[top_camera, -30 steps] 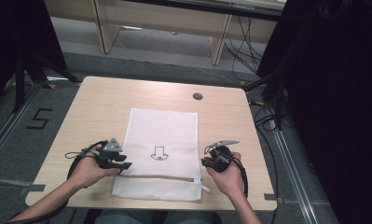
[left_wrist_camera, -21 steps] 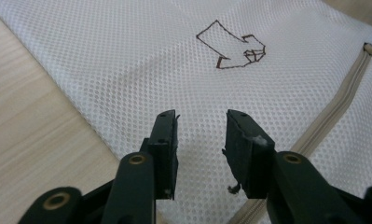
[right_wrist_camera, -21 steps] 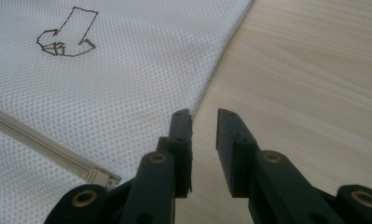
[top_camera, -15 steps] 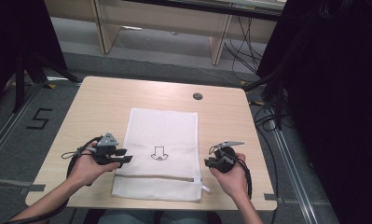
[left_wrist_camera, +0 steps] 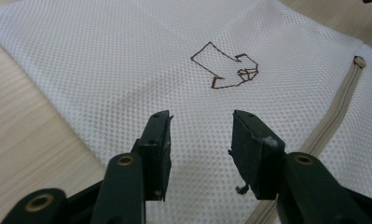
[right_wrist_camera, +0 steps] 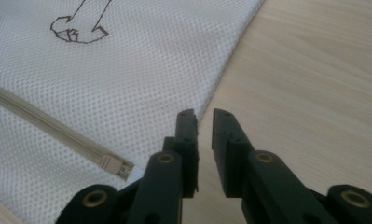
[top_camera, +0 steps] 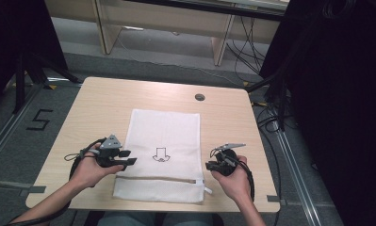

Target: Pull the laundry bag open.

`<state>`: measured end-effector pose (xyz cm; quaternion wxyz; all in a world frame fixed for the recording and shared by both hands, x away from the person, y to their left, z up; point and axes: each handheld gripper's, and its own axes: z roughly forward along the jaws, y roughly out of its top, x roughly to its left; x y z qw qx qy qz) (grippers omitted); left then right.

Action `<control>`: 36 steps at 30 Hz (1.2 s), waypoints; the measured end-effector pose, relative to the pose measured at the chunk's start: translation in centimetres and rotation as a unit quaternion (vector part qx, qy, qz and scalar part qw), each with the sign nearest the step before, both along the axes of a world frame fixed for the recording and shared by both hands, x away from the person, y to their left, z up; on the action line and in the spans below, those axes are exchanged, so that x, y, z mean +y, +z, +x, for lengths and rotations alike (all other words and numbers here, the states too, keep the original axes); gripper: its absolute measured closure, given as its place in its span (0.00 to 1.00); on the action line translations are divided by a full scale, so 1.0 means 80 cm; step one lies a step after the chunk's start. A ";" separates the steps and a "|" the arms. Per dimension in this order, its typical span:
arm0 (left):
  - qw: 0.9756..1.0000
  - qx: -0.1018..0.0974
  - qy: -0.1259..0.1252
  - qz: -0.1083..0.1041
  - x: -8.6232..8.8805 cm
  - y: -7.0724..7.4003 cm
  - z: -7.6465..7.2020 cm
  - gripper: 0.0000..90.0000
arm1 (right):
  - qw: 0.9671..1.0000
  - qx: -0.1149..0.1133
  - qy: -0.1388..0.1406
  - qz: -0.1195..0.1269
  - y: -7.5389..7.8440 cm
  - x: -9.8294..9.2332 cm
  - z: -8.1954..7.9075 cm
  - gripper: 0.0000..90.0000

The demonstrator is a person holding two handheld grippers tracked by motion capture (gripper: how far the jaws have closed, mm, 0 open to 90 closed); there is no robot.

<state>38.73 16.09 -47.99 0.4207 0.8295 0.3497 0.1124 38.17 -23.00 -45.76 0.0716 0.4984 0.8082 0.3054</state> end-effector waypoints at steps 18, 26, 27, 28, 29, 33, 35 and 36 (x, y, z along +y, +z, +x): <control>0.998 -0.026 -0.049 0.023 -0.026 -0.002 -0.009 0.57 | 0.997 0.046 0.030 -0.050 -0.004 0.012 -0.016 1.00; 0.996 -0.032 -0.080 0.022 -0.047 0.006 -0.013 0.60 | 0.995 0.077 0.044 -0.055 -0.016 0.025 -0.013 1.00; 0.996 -0.033 -0.082 0.015 -0.049 0.006 -0.012 0.61 | 0.994 0.075 0.048 -0.057 -0.018 0.025 -0.012 1.00; 0.995 -0.033 -0.088 0.020 -0.049 0.007 -0.011 0.61 | 0.994 0.080 0.050 -0.058 -0.020 0.026 -0.012 1.00; 0.996 -0.028 -0.085 0.017 -0.051 0.007 -0.012 0.61 | 0.993 0.088 0.048 -0.058 -0.021 0.027 -0.012 1.00; 0.995 -0.028 -0.092 0.009 -0.056 0.007 -0.011 0.60 | 0.992 0.095 0.049 -0.059 -0.025 0.031 -0.012 1.00; 0.995 -0.026 -0.095 0.011 -0.058 0.007 -0.012 0.60 | 0.992 0.096 0.051 -0.063 -0.027 0.033 -0.012 1.00; 0.995 -0.023 -0.097 0.013 -0.060 0.006 -0.013 0.60 | 0.992 0.094 0.059 -0.061 -0.029 0.033 -0.012 1.00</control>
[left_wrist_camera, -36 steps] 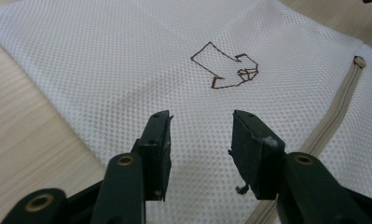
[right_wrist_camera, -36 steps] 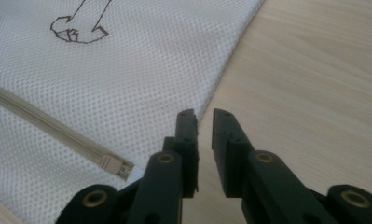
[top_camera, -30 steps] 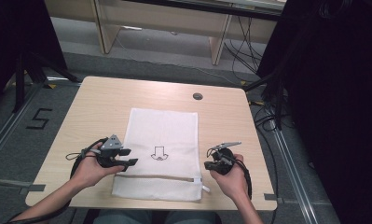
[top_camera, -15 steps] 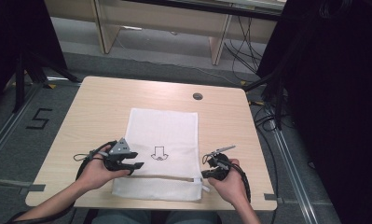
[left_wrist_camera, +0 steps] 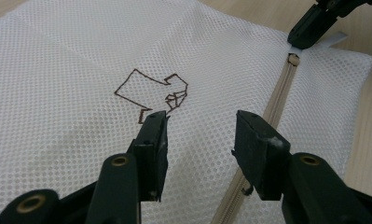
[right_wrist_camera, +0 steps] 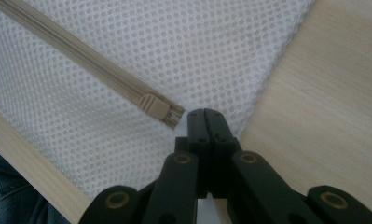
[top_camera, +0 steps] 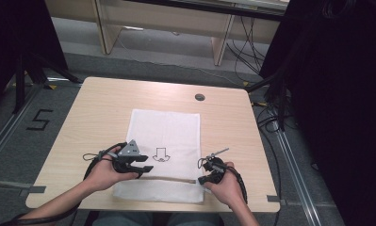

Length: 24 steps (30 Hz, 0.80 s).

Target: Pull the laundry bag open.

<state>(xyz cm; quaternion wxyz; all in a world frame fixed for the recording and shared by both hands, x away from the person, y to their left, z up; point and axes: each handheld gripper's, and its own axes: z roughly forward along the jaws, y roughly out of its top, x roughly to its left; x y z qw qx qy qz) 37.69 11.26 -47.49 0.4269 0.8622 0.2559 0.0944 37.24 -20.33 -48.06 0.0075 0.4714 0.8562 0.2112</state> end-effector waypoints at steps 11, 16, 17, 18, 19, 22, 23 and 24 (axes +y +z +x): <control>0.999 -0.007 -0.053 0.010 -0.049 0.005 -0.006 0.62 | 1.000 0.001 0.002 0.003 -0.002 0.001 0.002 1.00; 0.997 -0.006 -0.076 0.014 -0.072 0.002 -0.008 0.64 | 1.000 0.006 -0.004 0.011 -0.003 0.001 0.002 1.00; 0.997 -0.008 -0.079 0.016 -0.075 0.002 -0.009 0.64 | 1.000 -0.001 0.008 0.014 -0.004 0.000 0.004 1.00; 0.997 -0.010 -0.081 0.016 -0.078 0.000 -0.009 0.65 | 1.000 -0.003 0.010 0.015 -0.005 0.001 0.005 1.00; 0.996 -0.009 -0.084 0.017 -0.081 -0.001 -0.010 0.66 | 1.000 -0.003 0.011 0.014 -0.005 0.001 0.005 1.00; 0.996 -0.008 -0.088 0.020 -0.088 -0.004 -0.010 0.67 | 1.000 0.001 0.005 0.012 -0.003 0.004 0.003 1.00; 0.995 -0.011 -0.092 0.024 -0.091 -0.004 -0.009 0.67 | 1.000 0.000 0.003 0.012 -0.004 0.005 0.004 1.00; 0.995 -0.008 -0.094 0.022 -0.094 -0.005 -0.009 0.67 | 1.000 -0.002 0.004 0.012 -0.004 0.006 0.004 1.00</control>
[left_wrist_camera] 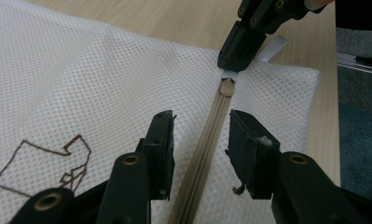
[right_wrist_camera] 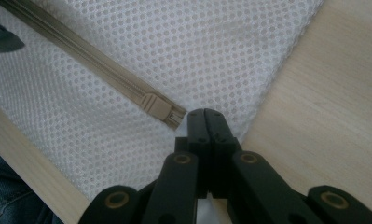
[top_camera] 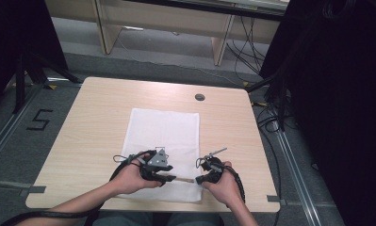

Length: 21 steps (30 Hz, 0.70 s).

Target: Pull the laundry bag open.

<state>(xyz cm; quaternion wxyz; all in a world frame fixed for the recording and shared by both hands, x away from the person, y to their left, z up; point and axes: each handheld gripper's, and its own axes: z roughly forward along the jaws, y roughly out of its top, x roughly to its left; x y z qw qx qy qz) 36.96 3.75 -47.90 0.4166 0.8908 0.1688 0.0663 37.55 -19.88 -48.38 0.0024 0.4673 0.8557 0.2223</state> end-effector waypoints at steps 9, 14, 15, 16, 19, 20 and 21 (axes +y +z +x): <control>1.000 0.012 -0.010 0.004 -0.022 -0.006 0.006 0.69 | 1.000 -0.003 0.004 0.000 0.000 0.004 0.000 1.00; 1.000 0.010 -0.022 0.014 -0.034 -0.010 0.008 0.70 | 1.000 -0.006 0.010 0.001 -0.001 0.005 0.001 1.00; 1.000 0.014 -0.021 0.012 -0.036 -0.010 0.008 0.71 | 1.000 -0.001 0.000 -0.001 0.000 0.006 0.000 1.00; 1.000 0.015 -0.023 0.012 -0.039 -0.011 0.008 0.71 | 1.000 -0.002 -0.001 0.002 0.000 0.006 0.000 1.00; 0.999 0.010 -0.030 0.021 -0.044 -0.013 0.009 0.71 | 1.000 -0.008 0.006 0.004 -0.001 0.006 0.001 1.00; 0.999 0.009 -0.030 0.020 -0.046 -0.014 0.010 0.72 | 1.000 -0.001 0.000 0.002 0.000 0.006 0.000 1.00; 0.999 0.012 -0.029 0.020 -0.048 -0.014 0.011 0.72 | 1.000 0.002 -0.002 0.002 0.000 0.006 0.000 1.00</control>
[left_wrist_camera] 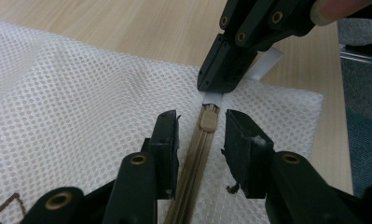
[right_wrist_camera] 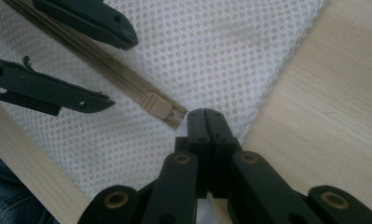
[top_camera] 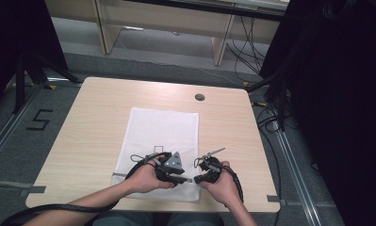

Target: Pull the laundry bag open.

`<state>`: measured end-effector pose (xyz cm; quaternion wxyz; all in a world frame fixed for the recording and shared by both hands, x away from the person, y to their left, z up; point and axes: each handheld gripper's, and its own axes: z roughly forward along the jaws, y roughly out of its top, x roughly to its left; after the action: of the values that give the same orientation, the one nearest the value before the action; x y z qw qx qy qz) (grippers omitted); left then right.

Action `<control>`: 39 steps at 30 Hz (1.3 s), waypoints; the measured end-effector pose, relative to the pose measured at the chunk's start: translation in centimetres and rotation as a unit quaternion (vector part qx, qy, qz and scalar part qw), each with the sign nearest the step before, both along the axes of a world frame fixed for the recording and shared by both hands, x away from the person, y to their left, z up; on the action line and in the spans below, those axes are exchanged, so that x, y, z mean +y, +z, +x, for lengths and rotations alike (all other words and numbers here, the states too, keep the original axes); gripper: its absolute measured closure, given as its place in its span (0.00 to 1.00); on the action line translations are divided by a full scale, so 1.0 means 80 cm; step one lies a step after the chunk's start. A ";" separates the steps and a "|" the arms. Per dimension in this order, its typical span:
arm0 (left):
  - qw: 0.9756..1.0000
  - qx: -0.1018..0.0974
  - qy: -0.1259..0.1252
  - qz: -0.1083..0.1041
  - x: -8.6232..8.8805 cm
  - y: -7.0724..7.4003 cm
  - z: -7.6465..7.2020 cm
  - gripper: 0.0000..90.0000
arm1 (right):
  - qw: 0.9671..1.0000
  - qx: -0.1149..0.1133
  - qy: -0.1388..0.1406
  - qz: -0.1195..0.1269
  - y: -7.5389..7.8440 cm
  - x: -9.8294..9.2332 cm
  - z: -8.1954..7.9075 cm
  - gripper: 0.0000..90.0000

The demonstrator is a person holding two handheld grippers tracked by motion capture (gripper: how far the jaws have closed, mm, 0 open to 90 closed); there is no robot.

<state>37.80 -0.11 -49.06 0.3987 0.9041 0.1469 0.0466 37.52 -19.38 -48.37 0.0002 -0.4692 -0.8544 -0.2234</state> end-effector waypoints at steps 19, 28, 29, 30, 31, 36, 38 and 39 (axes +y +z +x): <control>1.000 -0.004 -0.016 0.021 -0.027 -0.013 0.003 0.75 | 1.000 -0.002 0.000 0.000 0.000 0.000 0.000 1.00; 0.999 -0.014 -0.019 0.024 -0.034 -0.019 0.000 0.82 | 1.000 -0.006 0.003 -0.002 -0.001 0.000 0.000 1.00; 1.000 -0.012 -0.016 0.023 -0.033 -0.019 -0.001 0.83 | 1.000 -0.006 0.003 -0.002 -0.001 0.000 0.000 1.00; 0.999 -0.022 -0.023 0.028 -0.033 -0.017 0.001 0.85 | 1.000 -0.005 0.003 0.000 -0.001 0.000 0.000 1.00; 0.999 -0.019 -0.021 0.029 -0.033 -0.016 -0.001 0.87 | 1.000 -0.003 0.002 0.001 0.000 0.000 0.000 1.00; 0.998 -0.033 -0.033 0.049 -0.036 -0.012 -0.002 0.90 | 1.000 0.000 0.002 0.002 0.000 -0.001 0.000 1.00; 0.997 -0.041 -0.033 0.052 -0.037 -0.012 -0.004 0.90 | 1.000 0.001 0.000 0.002 0.000 -0.001 0.000 1.00; 0.998 -0.037 -0.028 0.051 -0.037 -0.012 -0.005 0.91 | 1.000 0.001 0.000 0.003 0.000 -0.001 0.000 1.00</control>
<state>37.37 -3.07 -50.04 0.3585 0.9245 0.1042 0.0766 37.54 -19.46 -48.40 0.0026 -0.4697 -0.8536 -0.2252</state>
